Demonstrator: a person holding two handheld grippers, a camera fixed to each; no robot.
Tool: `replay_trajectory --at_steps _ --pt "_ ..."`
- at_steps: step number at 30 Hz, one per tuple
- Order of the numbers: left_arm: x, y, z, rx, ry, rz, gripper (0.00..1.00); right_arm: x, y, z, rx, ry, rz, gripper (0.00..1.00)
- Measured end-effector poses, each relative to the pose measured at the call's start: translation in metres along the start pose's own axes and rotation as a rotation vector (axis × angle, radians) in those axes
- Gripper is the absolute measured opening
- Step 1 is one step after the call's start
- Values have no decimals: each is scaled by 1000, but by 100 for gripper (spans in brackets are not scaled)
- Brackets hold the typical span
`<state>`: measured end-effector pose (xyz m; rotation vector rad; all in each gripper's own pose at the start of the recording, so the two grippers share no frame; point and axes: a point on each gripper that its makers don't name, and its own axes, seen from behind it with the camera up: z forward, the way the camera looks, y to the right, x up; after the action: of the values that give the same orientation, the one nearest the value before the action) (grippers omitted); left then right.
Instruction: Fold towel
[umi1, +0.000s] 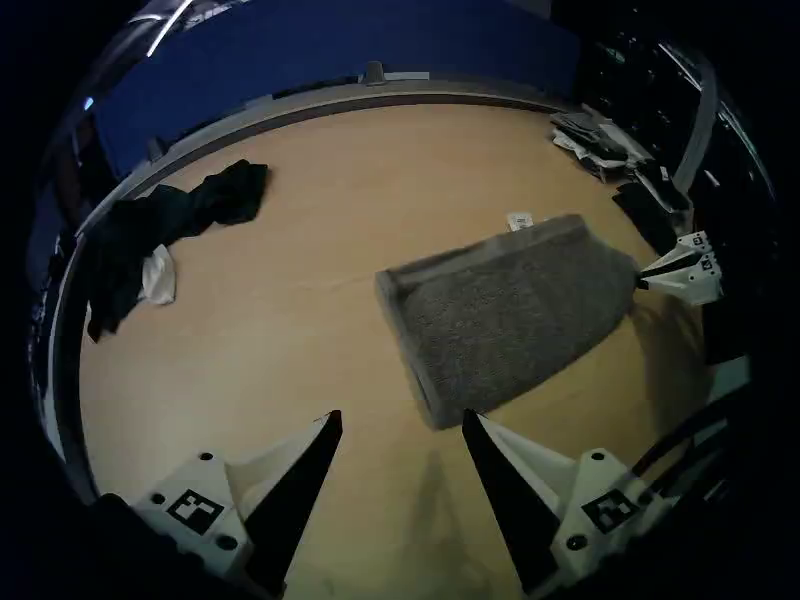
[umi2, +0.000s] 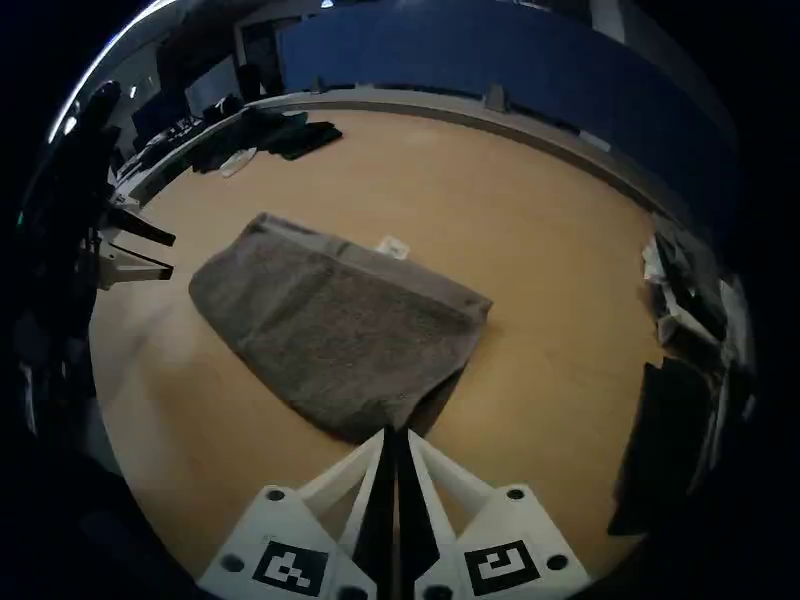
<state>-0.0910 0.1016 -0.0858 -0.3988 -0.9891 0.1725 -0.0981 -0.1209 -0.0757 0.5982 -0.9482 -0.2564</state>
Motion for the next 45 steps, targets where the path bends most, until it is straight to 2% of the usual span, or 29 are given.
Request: replay_trajectory --at_steps 15,31,45 --pt "-2 -14 -10 15 15 -10 89 34 -6 -8 2 38 -57 1" --pt "-12 -35 -24 26 29 -33 89 81 -18 -17 3 76 -175 1" --pt "-26 -49 -34 29 35 -55 89 108 -35 -17 8 85 -257 1"
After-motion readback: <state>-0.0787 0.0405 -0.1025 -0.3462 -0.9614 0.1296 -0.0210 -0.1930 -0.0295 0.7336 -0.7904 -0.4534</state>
